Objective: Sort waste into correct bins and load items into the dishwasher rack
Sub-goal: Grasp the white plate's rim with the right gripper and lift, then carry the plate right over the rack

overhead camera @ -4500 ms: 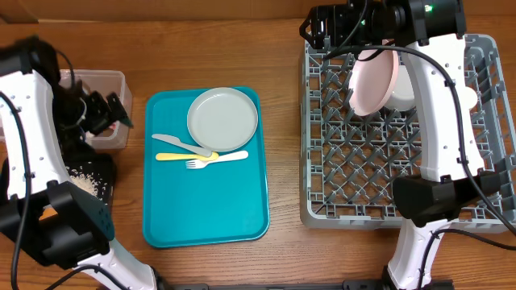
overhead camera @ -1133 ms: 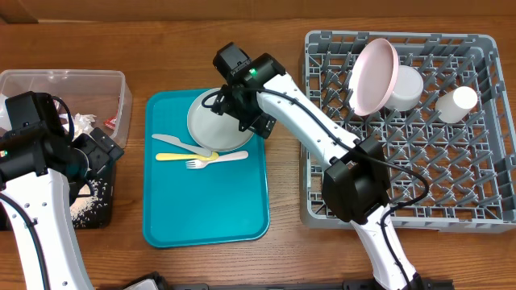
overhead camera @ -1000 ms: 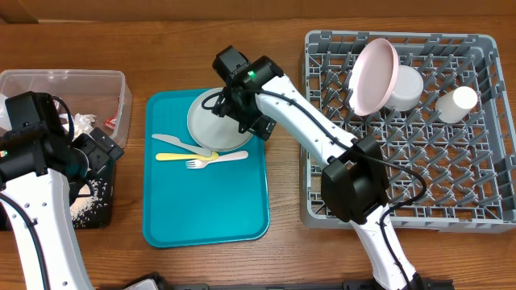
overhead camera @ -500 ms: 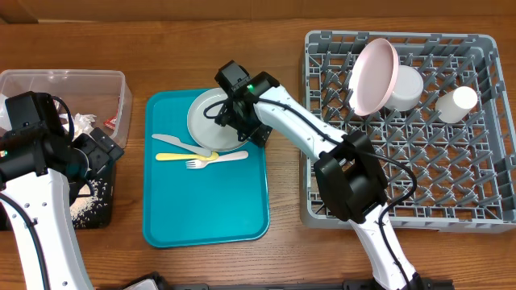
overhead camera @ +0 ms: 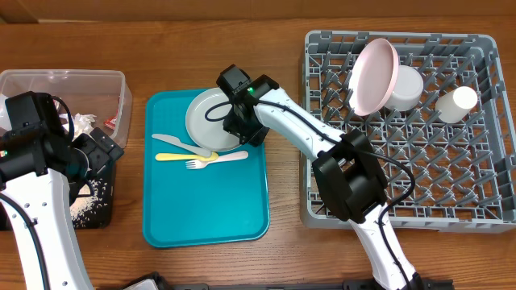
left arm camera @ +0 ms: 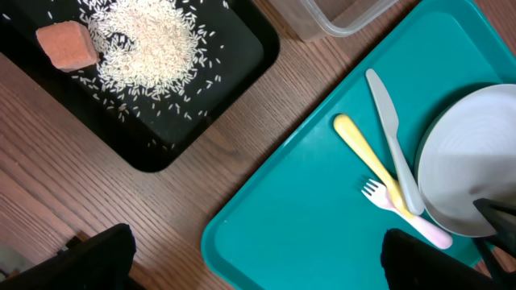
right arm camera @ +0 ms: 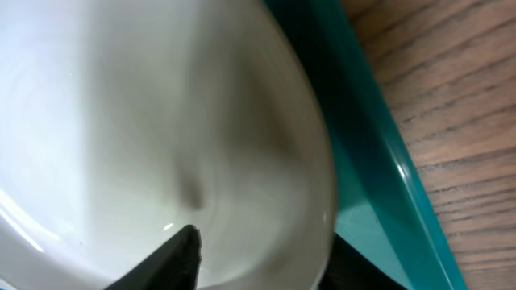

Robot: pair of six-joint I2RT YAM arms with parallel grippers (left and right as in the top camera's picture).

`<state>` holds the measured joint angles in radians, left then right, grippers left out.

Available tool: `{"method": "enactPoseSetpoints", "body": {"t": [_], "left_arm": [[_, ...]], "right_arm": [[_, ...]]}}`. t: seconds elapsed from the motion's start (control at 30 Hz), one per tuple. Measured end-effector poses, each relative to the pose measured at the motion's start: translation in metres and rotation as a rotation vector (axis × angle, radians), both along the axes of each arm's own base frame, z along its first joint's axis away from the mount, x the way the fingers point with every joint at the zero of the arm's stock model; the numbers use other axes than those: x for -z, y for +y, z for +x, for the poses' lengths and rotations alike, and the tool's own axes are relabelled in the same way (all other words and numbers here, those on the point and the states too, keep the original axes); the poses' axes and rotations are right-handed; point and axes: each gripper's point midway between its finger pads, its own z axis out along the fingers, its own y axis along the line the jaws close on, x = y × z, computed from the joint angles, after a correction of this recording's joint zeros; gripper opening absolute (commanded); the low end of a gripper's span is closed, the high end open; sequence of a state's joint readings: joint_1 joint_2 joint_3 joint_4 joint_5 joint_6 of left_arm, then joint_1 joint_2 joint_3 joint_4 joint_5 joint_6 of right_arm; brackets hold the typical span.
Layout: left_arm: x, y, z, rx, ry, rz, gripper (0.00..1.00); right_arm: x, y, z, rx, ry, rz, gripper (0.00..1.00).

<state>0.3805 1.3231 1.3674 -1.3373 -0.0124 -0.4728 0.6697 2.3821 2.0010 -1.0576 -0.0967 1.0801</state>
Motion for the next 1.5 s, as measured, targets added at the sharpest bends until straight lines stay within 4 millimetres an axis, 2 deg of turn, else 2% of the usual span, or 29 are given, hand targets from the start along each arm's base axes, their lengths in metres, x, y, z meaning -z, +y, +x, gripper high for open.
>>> {"method": "enactPoseSetpoints", "body": {"t": [0.03, 0.27, 0.47, 0.87, 0.93, 1.1, 1.27, 1.37, 1.5], "left_arm": [[0.0, 0.0, 0.0, 0.0, 0.0, 0.0, 1.0], [0.0, 0.0, 0.0, 0.0, 0.0, 0.0, 1.0], [0.0, 0.0, 0.0, 0.0, 0.0, 0.0, 1.0], [0.0, 0.0, 0.0, 0.0, 0.0, 0.0, 1.0], [0.0, 0.0, 0.0, 0.0, 0.0, 0.0, 1.0], [0.0, 0.0, 0.0, 0.0, 0.0, 0.0, 1.0], [0.0, 0.0, 0.0, 0.0, 0.0, 0.0, 1.0], [0.0, 0.0, 0.0, 0.0, 0.0, 0.0, 1.0], [0.0, 0.0, 0.0, 0.0, -0.001, 0.001, 1.0]], "right_arm": [[0.0, 0.0, 0.0, 0.002, 0.001, -0.001, 0.35], [0.0, 0.0, -0.002, -0.005, -0.001, -0.01, 0.31], [0.002, -0.005, -0.001, -0.001, -0.007, -0.039, 0.04], [-0.002, -0.011, -0.001, -0.005, -0.004, -0.062, 0.04], [-0.009, -0.014, 0.002, -0.016, -0.006, -0.065, 0.04], [-0.043, -0.028, 0.03, -0.025, -0.062, -0.043, 0.04], [-0.067, -0.044, 0.056, -0.034, -0.13, -0.035, 0.04], [-0.083, -0.06, 0.062, -0.032, -0.169, -0.073, 0.04], [-0.118, -0.089, 0.06, -0.015, -0.234, -0.171, 0.04]]}}
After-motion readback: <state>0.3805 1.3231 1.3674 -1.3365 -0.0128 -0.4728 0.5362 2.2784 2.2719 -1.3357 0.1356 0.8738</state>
